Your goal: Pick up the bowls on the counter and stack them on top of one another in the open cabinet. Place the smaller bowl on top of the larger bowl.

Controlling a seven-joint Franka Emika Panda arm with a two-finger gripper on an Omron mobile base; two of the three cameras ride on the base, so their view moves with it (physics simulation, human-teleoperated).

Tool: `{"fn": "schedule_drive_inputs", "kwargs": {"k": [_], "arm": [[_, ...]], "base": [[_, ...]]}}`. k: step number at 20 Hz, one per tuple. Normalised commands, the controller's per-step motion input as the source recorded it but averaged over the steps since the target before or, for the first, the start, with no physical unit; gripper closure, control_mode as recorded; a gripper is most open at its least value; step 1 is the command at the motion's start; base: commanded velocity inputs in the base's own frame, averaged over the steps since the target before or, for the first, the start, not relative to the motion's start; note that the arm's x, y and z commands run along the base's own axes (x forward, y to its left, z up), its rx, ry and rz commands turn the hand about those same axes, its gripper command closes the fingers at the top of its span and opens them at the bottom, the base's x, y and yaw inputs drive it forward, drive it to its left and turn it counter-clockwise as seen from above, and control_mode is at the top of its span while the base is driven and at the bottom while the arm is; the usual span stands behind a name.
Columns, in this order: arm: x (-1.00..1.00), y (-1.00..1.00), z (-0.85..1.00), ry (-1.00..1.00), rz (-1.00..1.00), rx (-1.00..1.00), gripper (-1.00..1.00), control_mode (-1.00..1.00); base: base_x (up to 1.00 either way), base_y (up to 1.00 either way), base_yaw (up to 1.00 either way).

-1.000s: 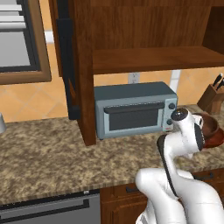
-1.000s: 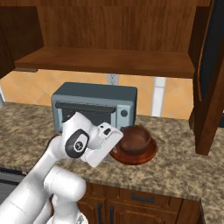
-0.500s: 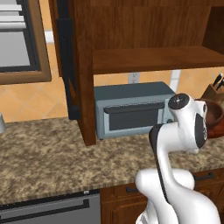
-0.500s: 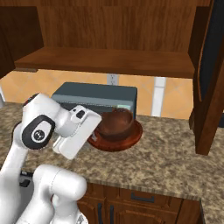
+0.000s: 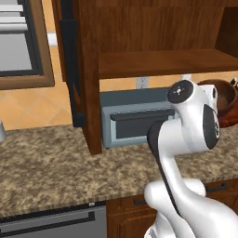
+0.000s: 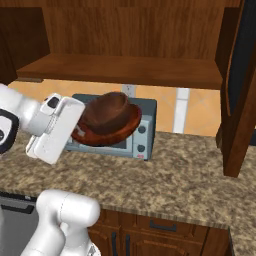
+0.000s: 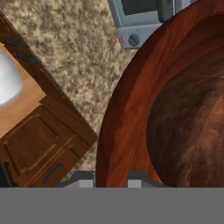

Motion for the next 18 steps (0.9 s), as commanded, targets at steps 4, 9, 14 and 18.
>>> {"fn": "schedule_drive_inputs", "kwargs": {"k": [4,9,14,18], "arm": [[0.0,0.29,1.0,-0.03,0.05,0.0,1.0,-1.0],[0.04,0.12,1.0,-0.19,0.05,0.0,1.0,-1.0],[0.65,0.05,0.52,-0.16,0.03,0.0,1.0,-1.0],[1.0,0.0,-0.11,0.0,0.01,0.0,1.0,-1.0]], "base": [[0.0,0.0,0.0],[0.0,0.0,0.0],[0.0,0.0,0.0],[0.0,0.0,0.0]]}}
